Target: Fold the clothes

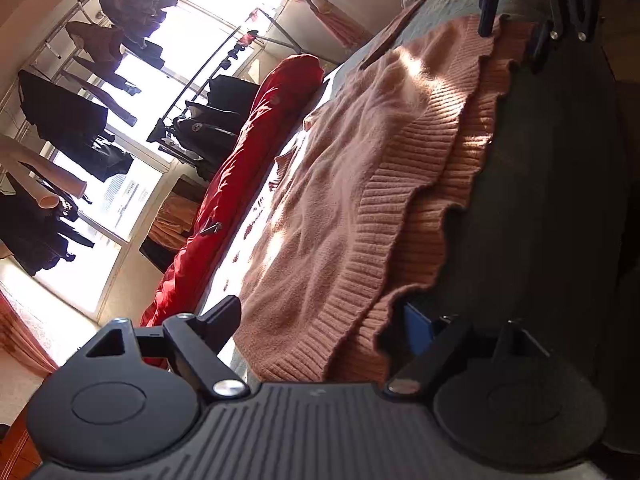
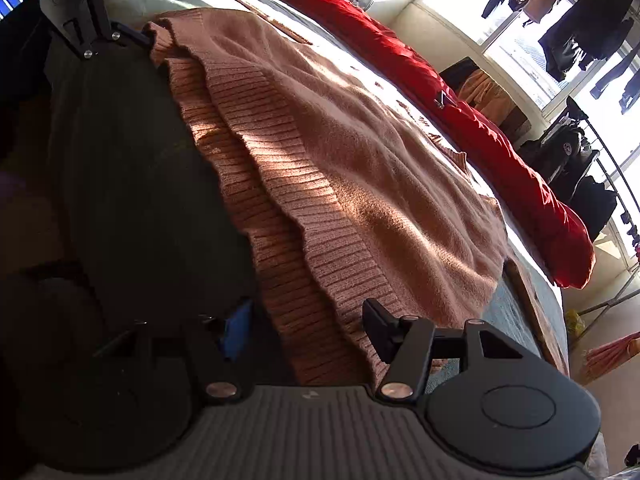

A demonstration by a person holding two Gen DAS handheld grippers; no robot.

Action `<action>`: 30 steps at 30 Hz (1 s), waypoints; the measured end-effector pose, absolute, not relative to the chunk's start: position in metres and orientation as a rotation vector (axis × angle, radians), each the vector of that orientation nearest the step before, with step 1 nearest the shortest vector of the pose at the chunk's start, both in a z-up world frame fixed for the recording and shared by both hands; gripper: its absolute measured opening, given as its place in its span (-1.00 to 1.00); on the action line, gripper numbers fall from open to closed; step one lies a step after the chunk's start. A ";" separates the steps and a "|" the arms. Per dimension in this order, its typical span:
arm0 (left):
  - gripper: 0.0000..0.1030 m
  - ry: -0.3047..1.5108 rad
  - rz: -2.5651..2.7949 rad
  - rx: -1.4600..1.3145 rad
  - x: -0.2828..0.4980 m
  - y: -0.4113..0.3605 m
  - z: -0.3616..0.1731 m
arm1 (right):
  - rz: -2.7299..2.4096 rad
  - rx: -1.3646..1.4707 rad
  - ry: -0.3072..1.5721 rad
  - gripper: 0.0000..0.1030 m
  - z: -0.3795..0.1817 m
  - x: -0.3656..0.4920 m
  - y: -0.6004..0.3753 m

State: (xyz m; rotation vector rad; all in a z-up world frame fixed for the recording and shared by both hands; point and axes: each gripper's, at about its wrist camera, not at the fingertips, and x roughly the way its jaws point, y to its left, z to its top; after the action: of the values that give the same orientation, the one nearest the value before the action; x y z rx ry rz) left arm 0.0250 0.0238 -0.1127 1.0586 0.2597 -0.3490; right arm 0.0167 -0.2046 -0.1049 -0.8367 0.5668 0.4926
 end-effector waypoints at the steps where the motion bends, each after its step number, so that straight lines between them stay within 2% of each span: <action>1: 0.64 0.267 -0.344 1.068 0.027 0.025 -0.115 | 0.495 -0.855 0.558 0.25 -0.107 0.015 -0.203; 3: 0.53 0.289 -0.339 1.076 0.029 0.027 -0.118 | 0.495 -0.883 0.551 0.24 -0.108 0.015 -0.200; 5: 0.23 0.317 -0.344 1.053 0.030 0.029 -0.118 | 0.490 -0.879 0.556 0.10 -0.104 0.016 -0.201; 6: 0.20 0.319 -0.347 1.049 0.029 0.029 -0.118 | 0.480 -0.870 0.556 0.03 -0.099 0.016 -0.203; 8: 0.19 0.322 -0.352 1.044 0.026 0.029 -0.118 | 0.458 -0.851 0.555 -0.26 -0.091 0.016 -0.207; 9: 0.19 0.318 -0.355 1.049 0.026 0.028 -0.119 | 0.449 -0.846 0.555 -0.26 -0.089 0.017 -0.208; 10: 0.10 0.318 -0.365 1.052 0.026 0.027 -0.119 | 0.441 -0.842 0.555 -0.30 -0.089 0.017 -0.209; 12: -0.30 0.335 -0.398 1.057 0.027 0.023 -0.120 | 0.425 -0.835 0.555 -0.77 -0.090 0.018 -0.210; 13: -0.69 0.342 -0.413 1.059 0.027 0.021 -0.120 | 0.417 -0.831 0.555 -0.85 -0.090 0.019 -0.211; 14: -0.87 0.346 -0.422 1.063 0.026 0.019 -0.121 | 0.412 -0.837 0.549 -0.85 -0.090 0.019 -0.211; 23: -0.95 0.339 -0.469 0.949 0.009 0.028 -0.080 | 0.365 -0.806 0.511 -0.88 -0.046 0.012 -0.235; 30: -0.80 0.543 -0.543 0.865 0.004 0.055 -0.081 | 0.477 -0.705 0.644 -0.87 -0.042 0.024 -0.248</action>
State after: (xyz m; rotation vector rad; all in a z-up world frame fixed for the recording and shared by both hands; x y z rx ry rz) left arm 0.0038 0.0547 -0.0807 0.8649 0.5429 -0.5434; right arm 0.0240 -0.2481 -0.0423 -0.7053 0.6436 0.4774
